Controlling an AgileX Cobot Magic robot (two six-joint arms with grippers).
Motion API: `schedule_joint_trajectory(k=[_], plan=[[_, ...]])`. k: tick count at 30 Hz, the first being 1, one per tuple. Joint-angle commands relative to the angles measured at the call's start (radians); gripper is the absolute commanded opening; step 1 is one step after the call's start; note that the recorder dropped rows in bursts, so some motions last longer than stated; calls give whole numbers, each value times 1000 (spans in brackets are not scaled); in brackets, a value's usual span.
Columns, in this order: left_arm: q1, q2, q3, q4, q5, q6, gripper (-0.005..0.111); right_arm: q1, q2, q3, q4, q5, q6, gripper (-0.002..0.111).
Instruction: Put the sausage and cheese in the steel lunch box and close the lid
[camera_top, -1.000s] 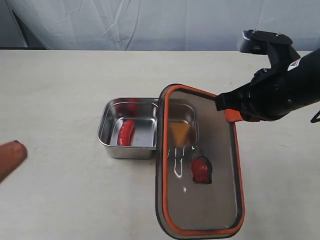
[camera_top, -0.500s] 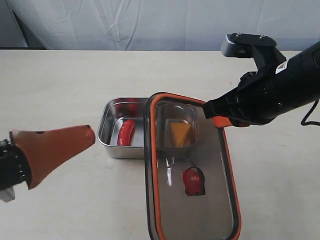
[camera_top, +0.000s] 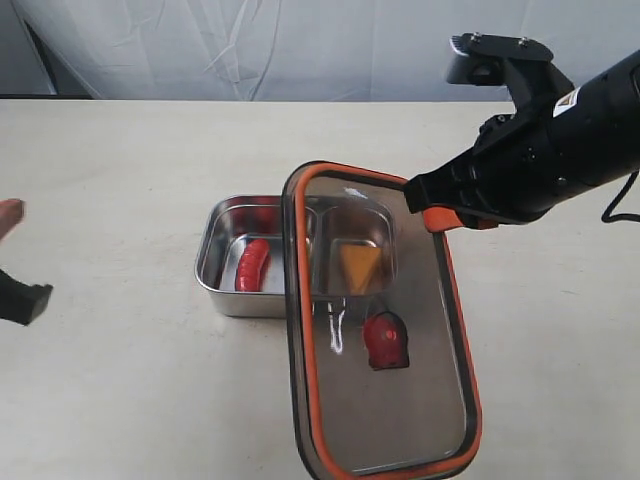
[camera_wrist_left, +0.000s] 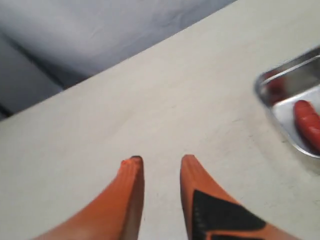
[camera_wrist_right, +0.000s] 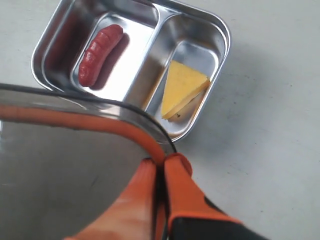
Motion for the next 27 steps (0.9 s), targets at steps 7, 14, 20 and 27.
schedule_joint_trajectory(k=[7,14,20,27], plan=[[28,75,-22,-630,-570,245,26,2,-9,-6,6,13,-4,-1],[28,184,-64,-1073,-630,476,26,2,-9,-6,49,72,-11,-1],[28,189,-90,-1270,-755,475,26,2,-9,-6,52,46,-11,-1],[28,189,-97,-1383,-838,472,26,2,-9,-6,127,-26,-40,-1]])
